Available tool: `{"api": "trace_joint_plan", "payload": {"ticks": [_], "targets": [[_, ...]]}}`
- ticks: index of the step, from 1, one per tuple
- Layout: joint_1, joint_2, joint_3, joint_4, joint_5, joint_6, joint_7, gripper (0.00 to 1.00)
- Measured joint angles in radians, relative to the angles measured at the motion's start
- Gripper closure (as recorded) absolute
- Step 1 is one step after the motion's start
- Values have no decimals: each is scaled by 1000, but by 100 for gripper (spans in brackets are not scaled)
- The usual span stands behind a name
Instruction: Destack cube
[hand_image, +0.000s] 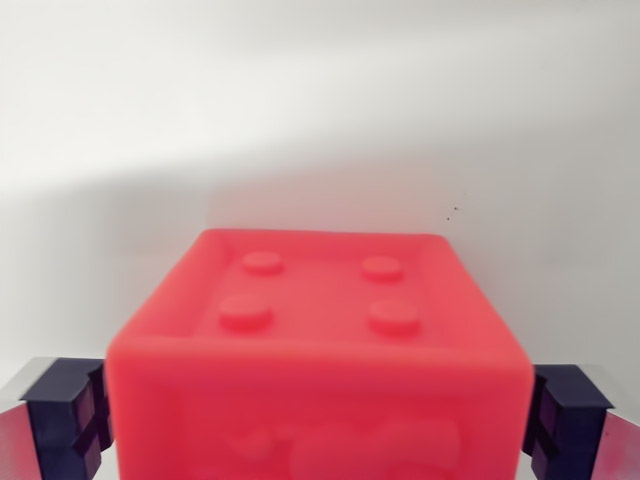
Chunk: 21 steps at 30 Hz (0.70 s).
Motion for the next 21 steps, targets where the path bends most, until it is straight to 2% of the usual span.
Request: {"api": "trace_joint_plan", "payload": {"ticks": [10, 21], "targets": [[1, -7, -1, -1, 0, -3, 0, 0], [6, -58, -7, -16, -1, -38, 1, 0]]}}
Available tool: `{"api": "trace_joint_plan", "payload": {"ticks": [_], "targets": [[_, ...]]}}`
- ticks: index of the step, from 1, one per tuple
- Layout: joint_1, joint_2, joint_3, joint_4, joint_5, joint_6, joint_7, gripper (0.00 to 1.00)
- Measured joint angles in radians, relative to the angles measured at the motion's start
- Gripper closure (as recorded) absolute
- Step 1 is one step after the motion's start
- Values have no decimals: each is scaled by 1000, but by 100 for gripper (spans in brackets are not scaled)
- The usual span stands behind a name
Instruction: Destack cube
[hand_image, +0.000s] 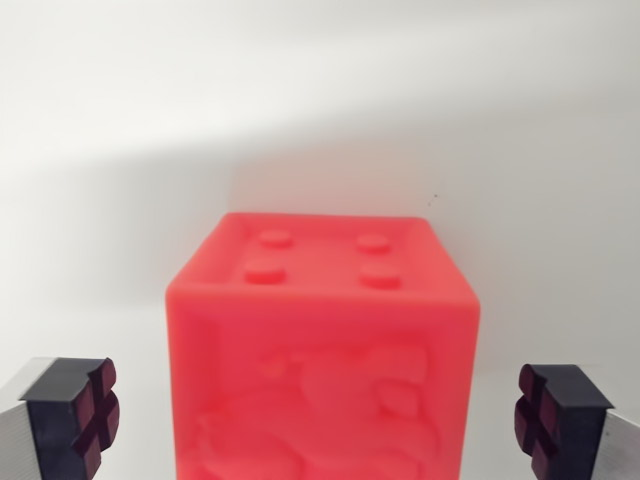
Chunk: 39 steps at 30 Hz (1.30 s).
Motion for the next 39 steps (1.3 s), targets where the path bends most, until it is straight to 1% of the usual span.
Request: {"api": "trace_joint_plan", "payload": {"ticks": [8, 16, 23, 29, 39], "targets": [[6, -52, -8, -12, -4, -39, 2, 0], [13, -118, -18, -25, -11, -91, 7, 0], [20, -181, -26, -29, -22, -148, 14, 0], [24, -233, -31, -30, -31, -200, 20, 0], [25, -315, -35, -17, -49, -295, 31, 0]]}}
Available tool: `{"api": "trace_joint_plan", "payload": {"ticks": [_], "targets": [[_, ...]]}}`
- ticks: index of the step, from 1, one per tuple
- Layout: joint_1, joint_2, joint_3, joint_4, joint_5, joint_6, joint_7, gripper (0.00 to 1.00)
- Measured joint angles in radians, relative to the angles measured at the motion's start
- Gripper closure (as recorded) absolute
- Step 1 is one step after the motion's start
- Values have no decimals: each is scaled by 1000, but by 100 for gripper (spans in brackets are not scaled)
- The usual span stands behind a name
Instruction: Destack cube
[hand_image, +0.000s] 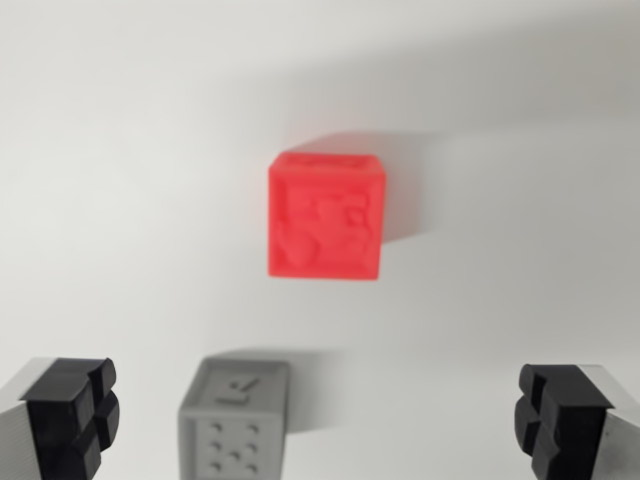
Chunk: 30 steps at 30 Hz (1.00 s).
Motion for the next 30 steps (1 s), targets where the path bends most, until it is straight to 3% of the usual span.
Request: {"api": "trace_joint_plan", "payload": {"ticks": [17, 30], "targets": [[0, -102, -1, 53, -18, -154, 13, 0], [0, -144, -1, 98, -24, -240, 18, 0]]}}
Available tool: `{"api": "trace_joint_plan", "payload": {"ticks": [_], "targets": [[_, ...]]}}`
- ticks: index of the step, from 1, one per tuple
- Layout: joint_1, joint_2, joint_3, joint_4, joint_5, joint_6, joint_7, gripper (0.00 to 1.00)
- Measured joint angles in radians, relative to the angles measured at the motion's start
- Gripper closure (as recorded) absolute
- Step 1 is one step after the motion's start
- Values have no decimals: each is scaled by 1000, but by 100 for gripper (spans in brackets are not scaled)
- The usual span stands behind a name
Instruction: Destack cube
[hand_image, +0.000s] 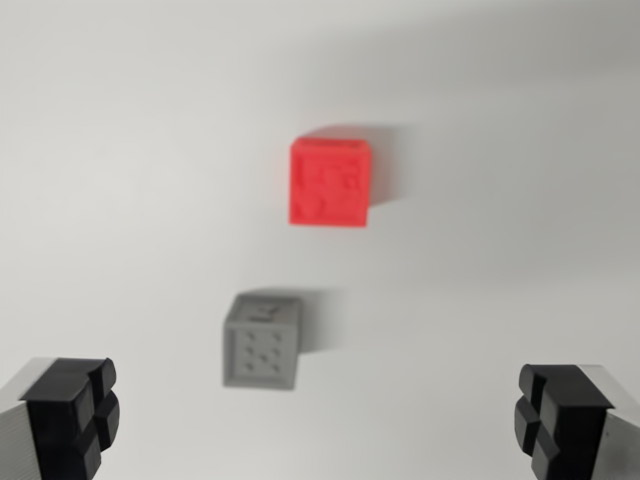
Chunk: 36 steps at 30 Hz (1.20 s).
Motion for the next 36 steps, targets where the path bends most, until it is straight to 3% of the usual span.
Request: {"api": "trace_joint_plan", "payload": {"ticks": [12, 36], "targets": [[0, -16, 0, 24, -2, -40, 2, 0], [0, -15, 0, 25, -2, -41, 2, 0]]}}
